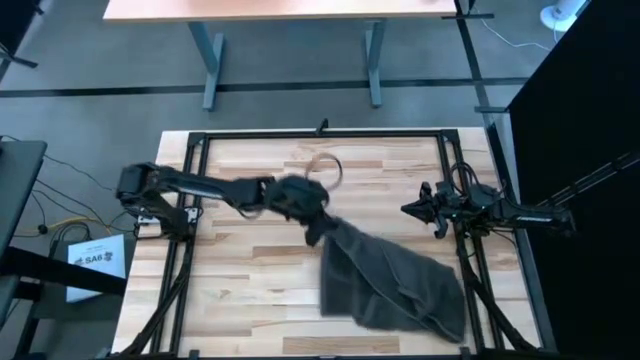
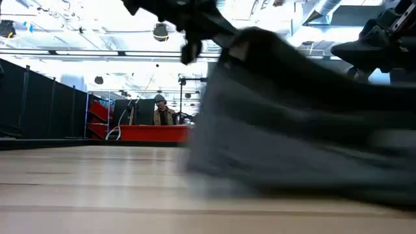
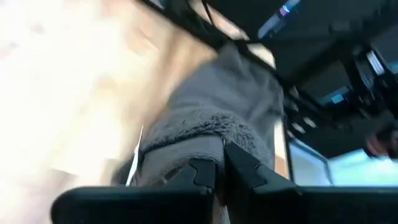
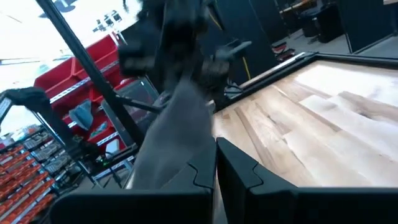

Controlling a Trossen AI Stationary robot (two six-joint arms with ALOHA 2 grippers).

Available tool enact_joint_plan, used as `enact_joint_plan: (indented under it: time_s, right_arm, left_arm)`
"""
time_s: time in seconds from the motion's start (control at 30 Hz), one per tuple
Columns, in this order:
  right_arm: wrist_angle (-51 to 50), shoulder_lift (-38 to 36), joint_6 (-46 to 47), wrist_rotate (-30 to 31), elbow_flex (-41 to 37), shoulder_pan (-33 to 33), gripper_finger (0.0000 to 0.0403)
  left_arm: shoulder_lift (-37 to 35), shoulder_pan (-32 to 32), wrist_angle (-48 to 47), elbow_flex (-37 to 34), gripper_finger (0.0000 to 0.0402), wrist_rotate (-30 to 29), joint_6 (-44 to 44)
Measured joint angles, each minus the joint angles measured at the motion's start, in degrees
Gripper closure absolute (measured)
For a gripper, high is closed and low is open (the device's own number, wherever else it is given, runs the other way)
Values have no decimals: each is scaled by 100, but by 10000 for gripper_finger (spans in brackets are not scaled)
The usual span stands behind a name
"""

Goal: Roll towel
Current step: Roll the black towel

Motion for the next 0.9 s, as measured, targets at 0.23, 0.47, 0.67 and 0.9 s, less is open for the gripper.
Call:
enact_joint_plan:
  time_s: [0.23, 0.47, 0.67, 0.9]
  right_arm:
    - [410, 153, 0, 15, 0, -69, 403]
    - [888, 462, 12, 221, 2, -312, 403]
    - [1331, 1038, 44, 225, 2, -560, 403]
    - [1617, 1724, -18, 227, 133, -812, 403]
  left_arm:
    - [-991, 621, 102, 2, 401, 83, 357]
    - [-1352, 975, 567, 2, 401, 952, 279]
    - [-1122, 1180, 659, 553, 401, 1781, -102]
    - [-294, 301, -482, 1240, 401, 2799, -59]
